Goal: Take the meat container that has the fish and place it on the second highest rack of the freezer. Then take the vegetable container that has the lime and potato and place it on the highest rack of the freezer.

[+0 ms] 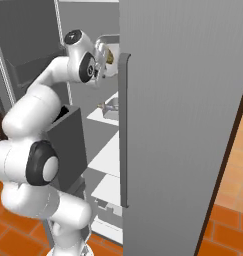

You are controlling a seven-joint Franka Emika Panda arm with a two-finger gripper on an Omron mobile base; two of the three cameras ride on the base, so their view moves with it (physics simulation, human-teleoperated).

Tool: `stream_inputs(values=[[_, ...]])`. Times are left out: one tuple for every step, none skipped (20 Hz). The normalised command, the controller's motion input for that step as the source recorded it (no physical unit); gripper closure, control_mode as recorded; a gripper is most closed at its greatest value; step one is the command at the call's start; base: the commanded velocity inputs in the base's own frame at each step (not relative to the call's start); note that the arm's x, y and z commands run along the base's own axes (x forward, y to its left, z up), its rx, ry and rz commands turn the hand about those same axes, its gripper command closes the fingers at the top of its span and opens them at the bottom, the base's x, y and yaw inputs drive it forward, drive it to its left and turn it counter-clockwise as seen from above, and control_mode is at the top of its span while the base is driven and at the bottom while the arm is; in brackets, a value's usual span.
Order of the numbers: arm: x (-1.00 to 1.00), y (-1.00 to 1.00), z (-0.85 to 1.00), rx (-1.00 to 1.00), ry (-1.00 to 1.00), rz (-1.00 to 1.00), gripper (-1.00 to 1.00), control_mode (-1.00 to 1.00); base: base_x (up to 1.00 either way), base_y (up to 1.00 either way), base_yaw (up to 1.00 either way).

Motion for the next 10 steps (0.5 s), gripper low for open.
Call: stream_inputs(values=[[0.71, -0.16, 0.0, 0.0, 0.0, 0.0, 1.0, -1.0, 0.0, 0.0, 0.0], [0.77, -0.11, 0.0, 0.0, 0.0, 0.0, 1.0, -1.0, 0.0, 0.0, 0.0], [0.82, -0.09, 0.01, 0.0, 0.0, 0.0, 1.0, -1.0, 0.0, 0.0, 0.0], [0.92, -0.05, 0.0, 0.0, 0.0, 0.0, 1.0, -1.0, 0.0, 0.0, 0.0], [0.99, -0.02, 0.0, 0.0, 0.0, 0.0, 1.0, -1.0, 0.0, 0.0, 0.0], [1.0, 0.0, 0.0, 0.0, 0.03, 0.0, 1.0, -1.0, 0.0, 0.0, 0.0], [1.0, 0.0, 0.0, 0.0, 0.06, 0.0, 1.0, -1.0, 0.0, 0.0, 0.0], [1.0, 0.0, 0.0, 0.0, 0.05, 0.0, 1.0, -1.0, 0.0, 0.0, 0.0], [1.0, 0.0, -0.02, 0.0, 0.05, 0.0, 1.0, -1.0, 0.0, 0.0, 0.0], [1.0, 0.0, -0.02, 0.0, 0.04, 0.0, 1.0, -1.0, 0.0, 0.0, 0.0]])
